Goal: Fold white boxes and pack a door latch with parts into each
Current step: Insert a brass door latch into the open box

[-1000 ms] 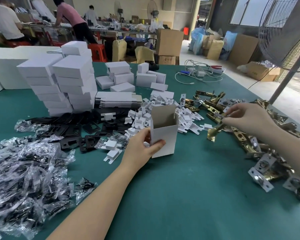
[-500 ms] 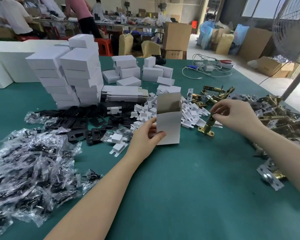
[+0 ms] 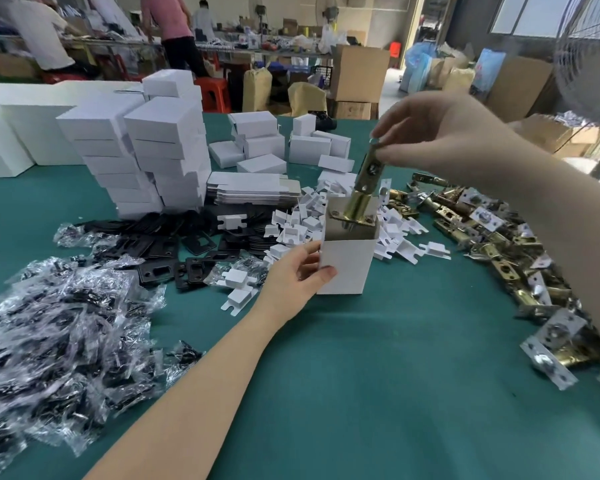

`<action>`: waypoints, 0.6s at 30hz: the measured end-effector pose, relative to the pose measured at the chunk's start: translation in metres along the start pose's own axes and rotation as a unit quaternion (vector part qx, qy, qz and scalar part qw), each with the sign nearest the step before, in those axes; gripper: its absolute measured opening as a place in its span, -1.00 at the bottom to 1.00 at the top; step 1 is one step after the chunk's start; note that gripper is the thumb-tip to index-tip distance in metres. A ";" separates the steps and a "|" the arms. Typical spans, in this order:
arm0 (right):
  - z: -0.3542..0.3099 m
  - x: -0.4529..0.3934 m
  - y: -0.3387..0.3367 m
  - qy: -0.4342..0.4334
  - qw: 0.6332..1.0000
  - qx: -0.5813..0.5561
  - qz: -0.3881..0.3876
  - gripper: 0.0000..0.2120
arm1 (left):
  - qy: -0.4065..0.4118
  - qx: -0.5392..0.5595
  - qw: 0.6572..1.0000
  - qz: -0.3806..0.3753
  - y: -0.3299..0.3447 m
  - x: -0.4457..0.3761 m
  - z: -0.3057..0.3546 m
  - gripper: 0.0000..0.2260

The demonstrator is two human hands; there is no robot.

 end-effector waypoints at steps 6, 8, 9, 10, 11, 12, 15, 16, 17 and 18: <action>0.003 -0.013 0.035 -0.042 0.980 0.196 -0.012 -0.85 | -0.009 0.005 1.000 -0.005 -0.001 -0.001 -0.002 -0.65; 0.013 -0.013 0.049 -0.041 0.971 0.232 -0.031 -0.85 | -0.006 0.013 1.000 -0.003 -0.001 -0.001 -0.002 -0.66; 0.019 -0.012 0.057 -0.040 0.968 0.243 -0.037 -0.85 | -0.006 0.017 1.000 -0.003 -0.001 -0.001 -0.002 -0.66; 0.026 -0.011 0.064 -0.038 0.966 0.251 -0.042 -0.85 | -0.005 0.021 1.000 -0.002 -0.001 -0.001 -0.002 -0.66; 0.032 -0.010 0.071 -0.035 0.965 0.254 -0.048 -0.83 | -0.004 0.024 1.000 -0.001 -0.001 -0.002 -0.002 -0.65; 0.039 -0.009 0.077 -0.034 0.965 0.253 -0.051 -0.82 | -0.005 0.026 1.000 0.000 -0.002 -0.002 -0.002 -0.65; 0.050 -0.001 0.076 -0.066 0.976 0.203 0.030 -0.78 | -0.005 0.024 1.000 0.003 -0.002 -0.003 -0.003 -0.63; 0.055 0.006 0.070 -0.074 0.977 0.178 0.094 -0.78 | -0.003 0.022 1.000 0.003 -0.002 -0.003 -0.003 -0.63; 0.062 0.014 0.064 -0.071 0.972 0.151 0.166 -0.78 | -0.003 0.019 1.000 0.004 -0.001 -0.003 -0.003 -0.63; 0.071 0.022 0.061 -0.057 0.963 0.126 0.231 -0.76 | -0.003 0.016 1.000 0.003 -0.001 -0.003 -0.003 -0.64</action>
Point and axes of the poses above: each hand's wrist, its own x-axis away from the middle knuckle, its own y-axis out of the palm, z = x × y, the point moved 9 cm from there along -x, towards the middle knuckle, and after that the axes turned 10 degrees about -z, right-handed, at the moved point
